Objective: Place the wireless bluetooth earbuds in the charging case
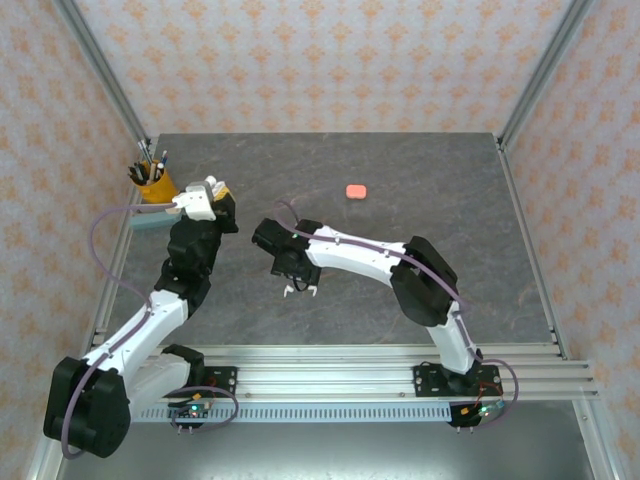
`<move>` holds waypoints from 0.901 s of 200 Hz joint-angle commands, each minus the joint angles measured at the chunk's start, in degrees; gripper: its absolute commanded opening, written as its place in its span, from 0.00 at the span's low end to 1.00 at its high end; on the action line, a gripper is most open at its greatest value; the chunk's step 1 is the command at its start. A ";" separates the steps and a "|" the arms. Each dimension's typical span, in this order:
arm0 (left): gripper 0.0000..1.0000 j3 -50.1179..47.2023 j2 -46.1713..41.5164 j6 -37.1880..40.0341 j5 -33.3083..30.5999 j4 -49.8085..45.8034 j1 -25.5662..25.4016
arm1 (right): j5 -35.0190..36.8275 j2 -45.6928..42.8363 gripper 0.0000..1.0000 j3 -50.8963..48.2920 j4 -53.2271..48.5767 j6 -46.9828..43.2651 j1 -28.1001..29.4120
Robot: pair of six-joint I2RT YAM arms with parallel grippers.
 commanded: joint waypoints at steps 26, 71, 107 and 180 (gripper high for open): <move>0.00 0.70 -1.38 0.11 3.20 3.76 0.25 | -1.46 2.86 0.65 2.28 -1.95 6.61 0.39; 0.00 -0.15 -2.59 -0.65 1.79 3.98 0.27 | -4.71 5.82 0.63 4.48 -1.92 8.99 1.12; 0.00 -0.54 -3.24 -0.41 0.93 3.83 0.31 | -7.17 7.62 0.63 5.06 -1.90 11.06 1.36; 0.00 -0.89 -3.60 -0.73 0.04 3.70 0.29 | -8.38 9.33 0.61 5.79 -3.33 12.63 1.50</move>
